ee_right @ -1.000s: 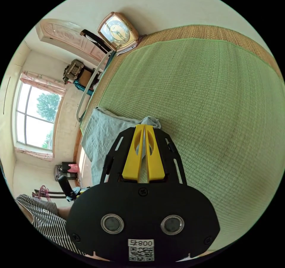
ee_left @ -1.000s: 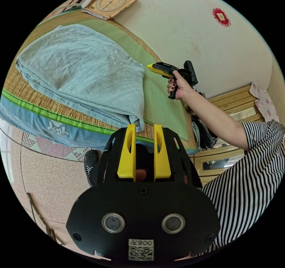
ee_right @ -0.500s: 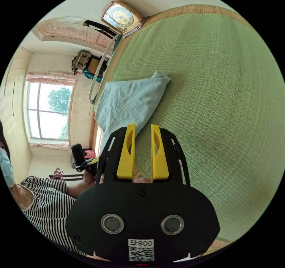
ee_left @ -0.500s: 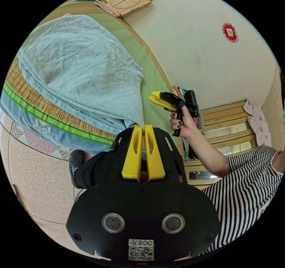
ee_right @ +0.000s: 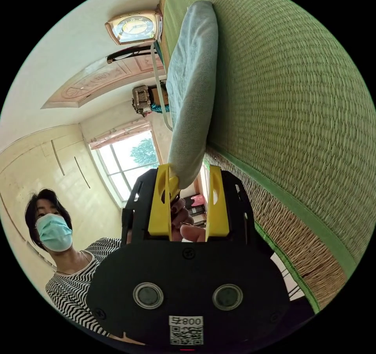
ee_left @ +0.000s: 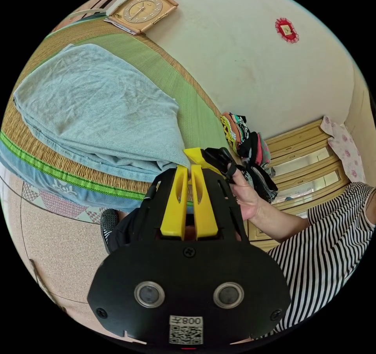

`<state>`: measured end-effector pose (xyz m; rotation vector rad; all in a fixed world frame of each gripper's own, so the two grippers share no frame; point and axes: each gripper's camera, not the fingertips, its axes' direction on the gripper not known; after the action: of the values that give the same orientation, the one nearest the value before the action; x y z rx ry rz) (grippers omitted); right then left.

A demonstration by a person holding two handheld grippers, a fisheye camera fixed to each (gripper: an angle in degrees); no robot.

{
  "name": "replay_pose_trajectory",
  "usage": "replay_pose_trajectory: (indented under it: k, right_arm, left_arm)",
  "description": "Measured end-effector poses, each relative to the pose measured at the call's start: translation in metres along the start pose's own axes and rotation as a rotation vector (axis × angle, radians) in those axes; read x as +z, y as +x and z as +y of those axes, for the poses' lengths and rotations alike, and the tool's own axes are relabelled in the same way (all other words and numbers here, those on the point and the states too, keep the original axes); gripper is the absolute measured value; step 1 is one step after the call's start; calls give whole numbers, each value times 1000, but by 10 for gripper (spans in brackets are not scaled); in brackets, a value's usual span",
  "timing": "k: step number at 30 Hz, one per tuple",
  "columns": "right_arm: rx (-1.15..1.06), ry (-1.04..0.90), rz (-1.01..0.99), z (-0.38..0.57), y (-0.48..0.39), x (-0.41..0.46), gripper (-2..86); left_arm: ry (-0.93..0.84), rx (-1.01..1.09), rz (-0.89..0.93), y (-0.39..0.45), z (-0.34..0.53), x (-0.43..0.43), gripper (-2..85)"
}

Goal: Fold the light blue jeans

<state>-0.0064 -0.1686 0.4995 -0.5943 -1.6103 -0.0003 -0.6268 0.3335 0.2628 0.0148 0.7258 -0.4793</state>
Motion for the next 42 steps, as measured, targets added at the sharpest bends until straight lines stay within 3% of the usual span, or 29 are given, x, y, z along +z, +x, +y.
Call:
replay_pose_trajectory:
  k: [7, 10, 17, 28, 33, 42]
  right_arm:
    - [-60, 9, 83, 8, -29, 0, 61]
    - [-78, 28, 44, 12, -48, -4, 40]
    - [-148, 16, 21, 11, -105, 3, 14]
    - [-203, 34, 6, 21, -149, 17, 7]
    - [-196, 34, 3, 39, -149, 24, 5]
    - [-210, 20, 69, 74, -143, 27, 4]
  left_arm:
    - [6, 13, -13, -17, 8, -34, 34]
    - [106, -144, -27, -52, 20, -67, 52]
    - [450, -565, 299, -164, 39, -112, 132]
    - [659, -725, 466, -217, 18, -121, 143]
    - [670, -742, 472, -225, -2, -118, 142]
    - [567, -689, 299, -190, -51, -107, 86]
